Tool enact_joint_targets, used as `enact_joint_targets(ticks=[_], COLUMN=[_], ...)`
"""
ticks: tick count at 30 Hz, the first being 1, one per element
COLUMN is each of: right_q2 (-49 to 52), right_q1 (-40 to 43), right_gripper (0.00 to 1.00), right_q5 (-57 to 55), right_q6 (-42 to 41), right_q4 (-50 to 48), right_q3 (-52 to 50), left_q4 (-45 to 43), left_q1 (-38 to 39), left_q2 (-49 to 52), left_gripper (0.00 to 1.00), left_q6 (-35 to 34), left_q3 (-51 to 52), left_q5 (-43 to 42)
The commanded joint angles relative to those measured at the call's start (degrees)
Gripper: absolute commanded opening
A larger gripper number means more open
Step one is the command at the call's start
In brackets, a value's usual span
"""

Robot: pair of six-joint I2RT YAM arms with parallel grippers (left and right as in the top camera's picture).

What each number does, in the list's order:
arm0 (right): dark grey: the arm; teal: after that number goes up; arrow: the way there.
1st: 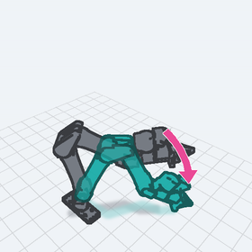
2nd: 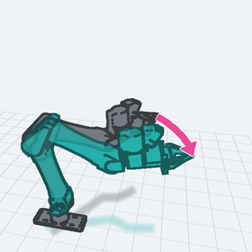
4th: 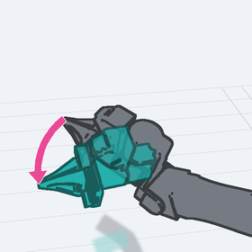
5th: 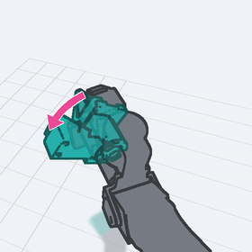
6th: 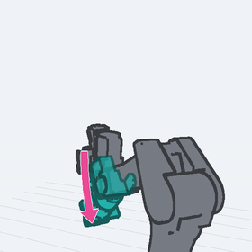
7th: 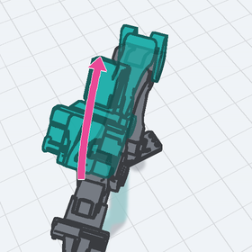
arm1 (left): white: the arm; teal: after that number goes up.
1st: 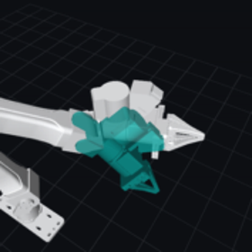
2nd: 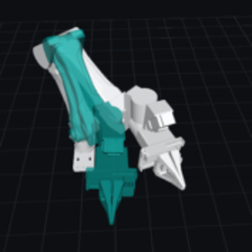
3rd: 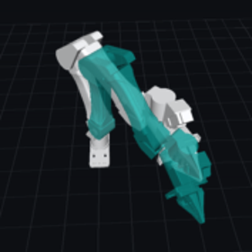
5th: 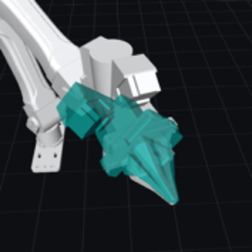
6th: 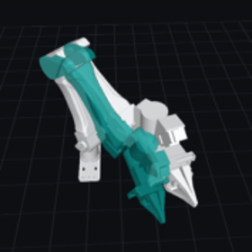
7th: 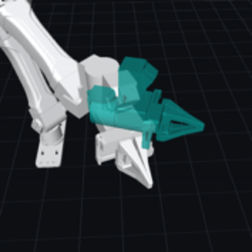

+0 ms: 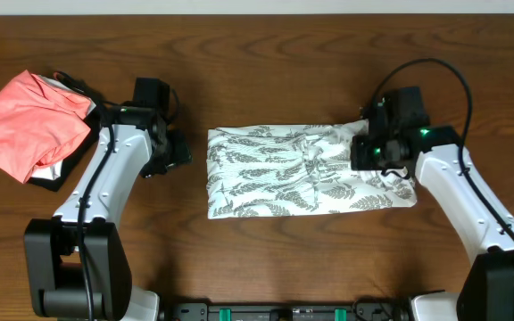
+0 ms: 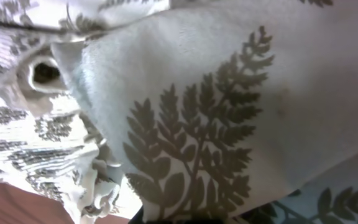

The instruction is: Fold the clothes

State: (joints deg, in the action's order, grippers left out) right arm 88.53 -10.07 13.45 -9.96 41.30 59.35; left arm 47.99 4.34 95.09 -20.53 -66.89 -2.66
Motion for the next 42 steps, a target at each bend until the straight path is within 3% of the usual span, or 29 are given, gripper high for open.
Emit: enact_joint_targets(ticks=[1,13,20,28,36,42], right_q2=[0.0,0.3,1.7,3.2,2.4,0.0], right_q1=[-1.5,-4.2,-6.6,-9.4,-8.2,-2.1], right_gripper=[0.01,0.01,0.01,0.26,0.35,0.34], right_q5=[0.1,0.0,0.0,0.5,5.3,7.4], right_q6=[0.4,-9.8,-10.4,-9.7,-6.3,-5.7], right_q4=[-0.9,-10.6,-12.7,-13.4,-21.0,-21.6], right_q3=[-1.7,-4.0,-4.0,-4.0,-2.5,0.6], left_q4=[0.2,0.2,0.2,0.2,0.2,0.2], left_q1=[0.0,0.0,0.0,0.0,0.0,0.0], left_q2=[-0.8,-0.8,-0.8,-0.8,-0.8,-0.8], left_gripper=[0.61,0.61,0.61,0.61,0.62,0.61], left_q6=[1.0,1.0,1.0,1.0,1.0,1.0], left_q3=[-0.8,-0.8,-0.8,-0.8,-0.8,-0.8], left_q5=[0.1,0.1,0.1,0.1,0.1,0.1])
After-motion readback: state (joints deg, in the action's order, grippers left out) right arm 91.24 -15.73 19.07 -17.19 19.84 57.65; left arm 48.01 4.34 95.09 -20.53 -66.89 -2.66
